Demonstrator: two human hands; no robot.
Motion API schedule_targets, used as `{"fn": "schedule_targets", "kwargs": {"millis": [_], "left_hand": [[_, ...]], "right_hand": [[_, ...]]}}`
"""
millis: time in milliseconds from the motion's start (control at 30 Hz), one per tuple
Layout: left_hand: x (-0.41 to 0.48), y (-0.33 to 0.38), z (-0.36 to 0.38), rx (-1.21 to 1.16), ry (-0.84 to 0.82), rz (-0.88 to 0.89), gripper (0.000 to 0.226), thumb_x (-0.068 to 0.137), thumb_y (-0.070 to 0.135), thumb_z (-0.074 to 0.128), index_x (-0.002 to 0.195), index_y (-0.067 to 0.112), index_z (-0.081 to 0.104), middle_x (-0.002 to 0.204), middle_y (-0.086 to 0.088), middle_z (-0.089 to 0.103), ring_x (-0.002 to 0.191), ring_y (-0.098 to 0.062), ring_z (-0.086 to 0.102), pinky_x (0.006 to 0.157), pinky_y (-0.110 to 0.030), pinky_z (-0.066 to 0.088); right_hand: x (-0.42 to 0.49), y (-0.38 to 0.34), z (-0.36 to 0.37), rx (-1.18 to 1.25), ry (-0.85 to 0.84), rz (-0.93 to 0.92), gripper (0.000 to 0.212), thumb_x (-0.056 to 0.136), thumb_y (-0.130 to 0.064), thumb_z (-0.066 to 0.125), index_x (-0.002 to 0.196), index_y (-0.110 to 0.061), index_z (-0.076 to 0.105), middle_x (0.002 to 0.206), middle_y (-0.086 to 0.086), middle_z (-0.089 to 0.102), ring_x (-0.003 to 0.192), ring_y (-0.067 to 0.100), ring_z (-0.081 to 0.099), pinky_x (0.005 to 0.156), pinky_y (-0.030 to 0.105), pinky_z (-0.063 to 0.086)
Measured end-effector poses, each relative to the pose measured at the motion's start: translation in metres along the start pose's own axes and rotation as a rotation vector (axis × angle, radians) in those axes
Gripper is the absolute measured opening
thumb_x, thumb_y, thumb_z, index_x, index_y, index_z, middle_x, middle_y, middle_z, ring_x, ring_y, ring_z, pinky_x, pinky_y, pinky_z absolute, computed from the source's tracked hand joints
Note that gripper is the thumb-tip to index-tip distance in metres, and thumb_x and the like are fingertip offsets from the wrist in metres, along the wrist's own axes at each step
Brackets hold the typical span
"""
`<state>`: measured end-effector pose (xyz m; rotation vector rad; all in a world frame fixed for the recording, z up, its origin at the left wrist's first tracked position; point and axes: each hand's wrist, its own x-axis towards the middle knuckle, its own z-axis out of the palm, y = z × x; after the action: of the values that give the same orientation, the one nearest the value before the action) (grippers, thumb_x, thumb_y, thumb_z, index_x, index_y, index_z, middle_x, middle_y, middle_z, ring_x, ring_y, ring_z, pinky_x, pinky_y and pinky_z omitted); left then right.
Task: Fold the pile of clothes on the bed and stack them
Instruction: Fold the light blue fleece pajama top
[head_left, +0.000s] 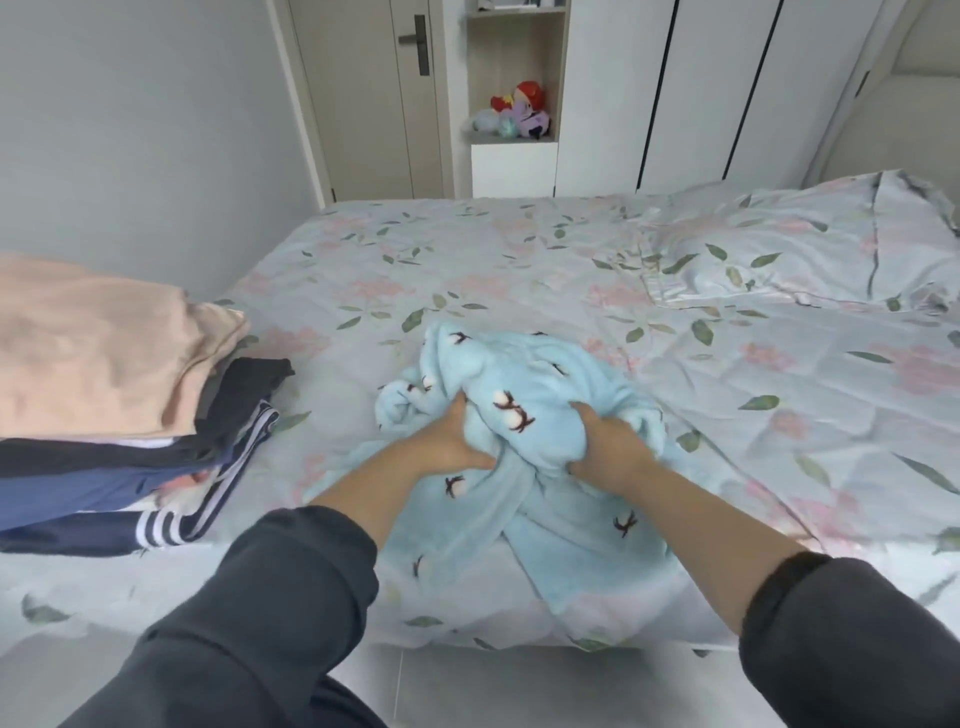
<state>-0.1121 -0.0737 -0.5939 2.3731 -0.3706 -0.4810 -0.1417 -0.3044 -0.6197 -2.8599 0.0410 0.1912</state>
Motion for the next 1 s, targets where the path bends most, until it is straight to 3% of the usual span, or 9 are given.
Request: {"fn": "schedule_targets", "kwargs": {"millis": [100,200,300,400,500,567,733,867,1000], "left_hand": [[0.005,-0.005,0.014,-0.135,0.114,0.021,0.079,0.077,0.004,0.063,0.144,0.025,0.027,0.120,0.001,0.055,0.104,-0.020,0.056,0.085,-0.034,0.051],[-0.003,-0.011,-0.002,-0.555,0.128,-0.052,0.070,0.059,0.005,0.062,0.126,0.025,0.054,0.108,0.001,0.064,0.102,-0.020,0.059,0.082,-0.030,0.050],[-0.009,-0.020,-0.023,-0.879,0.161,-0.133,0.071,0.048,0.006,0.054,0.116,0.022,0.065,0.099,-0.007,0.070,0.086,-0.026,0.065,0.067,-0.032,0.050],[-0.006,-0.031,-0.038,-1.138,0.293,-0.268,0.053,0.062,0.002,0.050,0.110,0.012,0.067,0.084,-0.012,0.067,0.069,-0.028,0.063,0.058,-0.030,0.049],[0.000,-0.044,-0.039,-0.826,0.580,-0.412,0.040,0.077,-0.007,0.053,0.116,-0.002,0.063,0.097,-0.014,0.064,0.082,-0.027,0.059,0.068,-0.029,0.045],[0.001,-0.042,-0.031,-0.653,0.551,-0.346,0.043,0.079,-0.006,0.056,0.120,0.003,0.062,0.106,-0.013,0.065,0.087,-0.026,0.060,0.072,-0.027,0.046],[-0.007,-0.001,-0.014,-0.406,0.238,-0.158,0.042,0.082,-0.005,0.048,0.119,0.010,0.061,0.100,-0.014,0.066,0.079,-0.021,0.058,0.065,-0.028,0.045],[-0.016,0.026,0.014,-0.437,-0.235,-0.040,0.050,0.081,-0.005,0.050,0.122,0.022,0.058,0.113,-0.002,0.065,0.103,-0.016,0.059,0.087,-0.023,0.044],[-0.009,0.035,0.020,-0.647,-0.502,0.001,0.027,0.092,0.018,0.052,0.117,0.017,0.061,0.118,-0.005,0.065,0.106,-0.018,0.062,0.092,-0.033,0.048]], "right_hand": [[-0.002,-0.005,-0.036,0.196,-0.209,-0.104,0.015,0.081,-0.027,0.067,0.093,-0.019,0.064,0.084,-0.008,0.065,0.082,0.012,0.061,0.065,0.019,0.045],[-0.005,-0.016,-0.096,0.257,-0.490,-0.217,0.016,0.087,-0.013,0.060,0.076,-0.024,0.060,0.059,-0.018,0.062,0.055,-0.009,0.059,0.051,0.005,0.043],[0.016,-0.015,-0.139,1.147,-0.076,-0.066,0.014,0.096,-0.015,0.050,0.088,-0.019,0.060,0.080,-0.004,0.062,0.064,-0.001,0.063,0.059,0.011,0.051],[0.035,0.011,-0.154,1.917,0.366,0.214,0.046,0.097,-0.038,0.049,0.137,-0.015,0.044,0.134,0.006,0.048,0.121,0.020,0.052,0.102,0.033,0.042],[0.035,0.033,-0.127,1.427,0.407,0.471,0.075,0.091,-0.050,0.053,0.151,-0.022,0.019,0.152,0.004,0.029,0.135,0.022,0.038,0.109,0.042,0.033],[0.027,0.028,-0.093,1.140,0.301,0.385,0.076,0.090,-0.048,0.057,0.149,-0.019,0.021,0.149,0.005,0.033,0.122,0.023,0.045,0.099,0.040,0.038],[-0.008,-0.005,-0.020,1.246,-0.219,0.275,0.091,0.084,-0.044,0.067,0.151,-0.027,0.008,0.140,-0.003,0.043,0.108,0.016,0.056,0.077,0.028,0.052],[0.000,-0.013,-0.021,1.573,-0.264,0.253,0.065,0.088,-0.049,0.059,0.142,-0.020,0.039,0.134,0.005,0.056,0.118,0.022,0.057,0.105,0.039,0.043],[-0.004,-0.004,-0.035,1.233,-0.112,0.295,0.052,0.086,-0.015,0.065,0.134,-0.008,0.047,0.121,0.016,0.062,0.108,0.031,0.062,0.096,0.047,0.049]]}}
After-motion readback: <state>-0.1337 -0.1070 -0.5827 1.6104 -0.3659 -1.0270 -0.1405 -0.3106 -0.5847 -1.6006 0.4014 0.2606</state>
